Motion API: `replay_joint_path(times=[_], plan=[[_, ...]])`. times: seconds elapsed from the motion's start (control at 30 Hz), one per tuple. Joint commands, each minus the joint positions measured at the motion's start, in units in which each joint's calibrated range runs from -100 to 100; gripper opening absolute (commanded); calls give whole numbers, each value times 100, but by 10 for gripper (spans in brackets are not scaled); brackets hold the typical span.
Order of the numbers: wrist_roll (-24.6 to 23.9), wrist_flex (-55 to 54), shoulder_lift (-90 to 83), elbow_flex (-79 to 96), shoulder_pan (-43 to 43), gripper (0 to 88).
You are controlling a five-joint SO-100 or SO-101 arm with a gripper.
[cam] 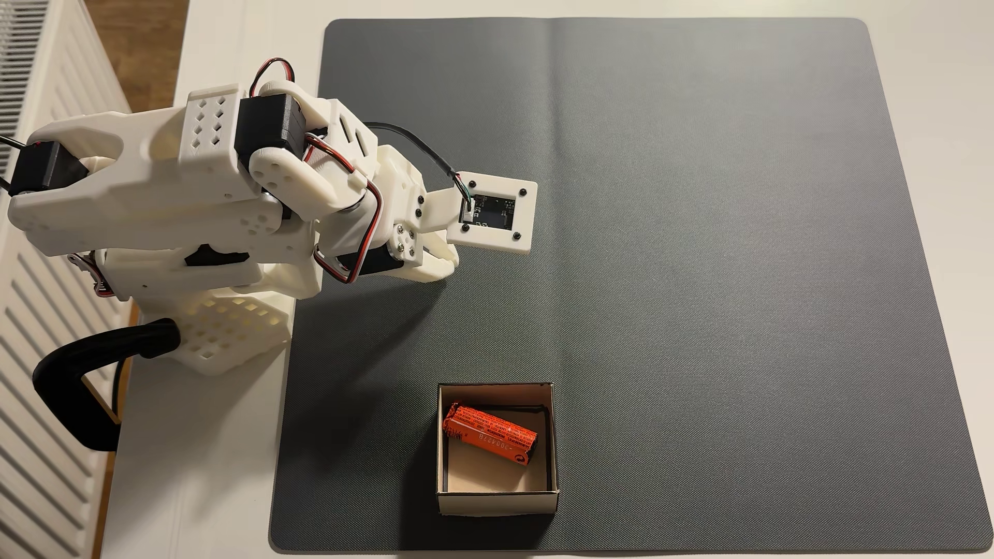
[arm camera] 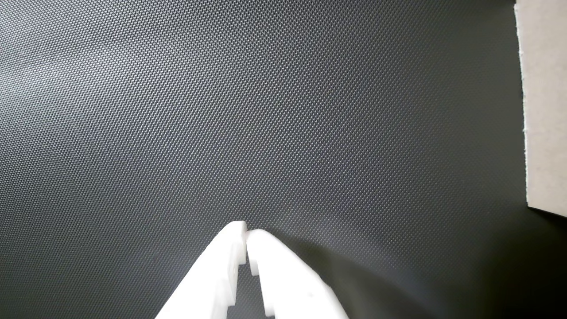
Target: Pick the red object and place it in the box
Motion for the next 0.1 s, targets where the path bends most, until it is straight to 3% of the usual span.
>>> replay_joint_path(times=[0.0, 0.07], plan=[[17, 91, 32, 55, -7, 12], [17, 91, 32, 55, -7, 12]])
